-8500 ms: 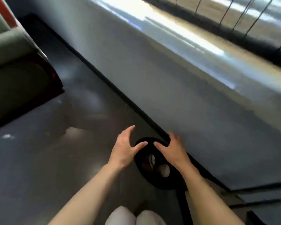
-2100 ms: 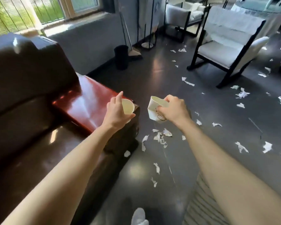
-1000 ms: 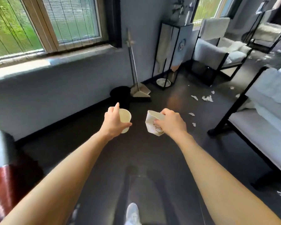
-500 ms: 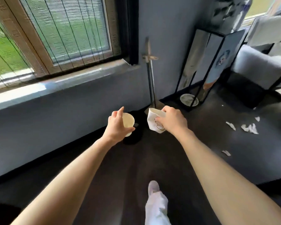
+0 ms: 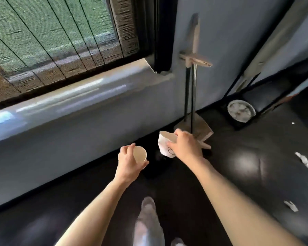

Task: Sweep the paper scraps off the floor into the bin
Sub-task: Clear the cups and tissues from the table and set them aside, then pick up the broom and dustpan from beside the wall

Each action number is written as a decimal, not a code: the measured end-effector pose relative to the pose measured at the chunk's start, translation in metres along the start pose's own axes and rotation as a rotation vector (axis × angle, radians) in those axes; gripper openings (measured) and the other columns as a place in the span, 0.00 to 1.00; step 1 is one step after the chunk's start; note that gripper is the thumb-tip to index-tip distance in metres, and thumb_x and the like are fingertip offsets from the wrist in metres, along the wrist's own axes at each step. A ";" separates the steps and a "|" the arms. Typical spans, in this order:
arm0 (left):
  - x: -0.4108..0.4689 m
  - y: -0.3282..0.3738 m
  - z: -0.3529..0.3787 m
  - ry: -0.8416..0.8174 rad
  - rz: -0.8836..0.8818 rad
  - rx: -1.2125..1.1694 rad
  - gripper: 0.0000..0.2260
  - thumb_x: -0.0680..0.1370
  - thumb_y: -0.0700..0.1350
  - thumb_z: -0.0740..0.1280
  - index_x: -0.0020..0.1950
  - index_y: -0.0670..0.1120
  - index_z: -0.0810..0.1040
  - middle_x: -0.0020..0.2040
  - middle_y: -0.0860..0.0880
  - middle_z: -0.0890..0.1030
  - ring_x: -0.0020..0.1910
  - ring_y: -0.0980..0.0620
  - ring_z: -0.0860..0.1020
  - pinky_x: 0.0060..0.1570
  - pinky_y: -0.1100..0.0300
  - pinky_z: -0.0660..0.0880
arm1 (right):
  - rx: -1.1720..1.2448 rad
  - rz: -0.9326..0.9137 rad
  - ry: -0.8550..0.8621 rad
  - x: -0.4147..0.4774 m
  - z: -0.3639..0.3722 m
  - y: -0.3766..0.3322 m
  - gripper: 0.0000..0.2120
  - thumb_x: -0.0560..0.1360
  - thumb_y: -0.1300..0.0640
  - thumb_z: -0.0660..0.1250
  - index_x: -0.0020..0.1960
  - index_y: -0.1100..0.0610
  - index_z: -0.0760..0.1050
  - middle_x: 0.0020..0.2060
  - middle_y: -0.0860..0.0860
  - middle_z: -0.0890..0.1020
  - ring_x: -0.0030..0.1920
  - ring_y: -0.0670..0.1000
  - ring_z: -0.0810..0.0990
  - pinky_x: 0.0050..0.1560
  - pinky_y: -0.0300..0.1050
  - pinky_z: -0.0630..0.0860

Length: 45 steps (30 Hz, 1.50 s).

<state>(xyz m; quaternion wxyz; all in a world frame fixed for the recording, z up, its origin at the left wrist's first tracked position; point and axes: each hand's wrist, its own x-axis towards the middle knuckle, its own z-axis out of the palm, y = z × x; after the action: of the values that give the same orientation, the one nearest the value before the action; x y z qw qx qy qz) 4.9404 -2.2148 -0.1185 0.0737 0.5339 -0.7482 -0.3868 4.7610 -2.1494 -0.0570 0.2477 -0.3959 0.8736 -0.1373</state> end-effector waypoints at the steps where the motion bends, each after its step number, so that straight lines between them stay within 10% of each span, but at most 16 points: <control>1: 0.023 -0.007 0.011 -0.007 -0.004 0.004 0.36 0.70 0.48 0.75 0.74 0.45 0.63 0.69 0.45 0.63 0.67 0.45 0.62 0.67 0.53 0.64 | 0.008 0.000 0.005 0.023 0.012 0.003 0.12 0.76 0.53 0.67 0.56 0.58 0.73 0.53 0.55 0.79 0.55 0.57 0.79 0.48 0.47 0.72; 18: 0.193 -0.138 0.169 -0.186 -0.160 0.196 0.43 0.71 0.58 0.72 0.77 0.47 0.52 0.77 0.46 0.52 0.76 0.45 0.47 0.73 0.53 0.47 | -0.045 0.062 -0.368 0.204 0.206 0.085 0.31 0.78 0.45 0.64 0.76 0.53 0.58 0.69 0.53 0.70 0.68 0.55 0.70 0.62 0.51 0.72; 32: 0.172 0.119 -0.028 0.044 0.174 -0.108 0.29 0.73 0.46 0.74 0.70 0.42 0.67 0.66 0.46 0.70 0.68 0.47 0.66 0.61 0.66 0.58 | 0.420 -0.086 0.153 0.155 -0.088 -0.034 0.20 0.77 0.48 0.68 0.66 0.54 0.73 0.55 0.50 0.80 0.53 0.48 0.79 0.48 0.33 0.69; 45: 0.232 0.282 0.029 0.108 0.313 -0.179 0.26 0.73 0.50 0.73 0.70 0.49 0.70 0.63 0.57 0.71 0.66 0.52 0.68 0.58 0.67 0.61 | 0.430 -0.296 0.335 0.271 -0.229 0.015 0.22 0.73 0.52 0.73 0.62 0.61 0.75 0.57 0.54 0.81 0.57 0.51 0.79 0.52 0.33 0.69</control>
<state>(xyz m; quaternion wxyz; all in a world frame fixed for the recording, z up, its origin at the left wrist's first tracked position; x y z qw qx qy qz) 4.6186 -2.3623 -0.0227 0.2201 0.4224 -0.7796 -0.4066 4.4750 -2.3355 0.0406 0.1557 -0.4294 0.7859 -0.4168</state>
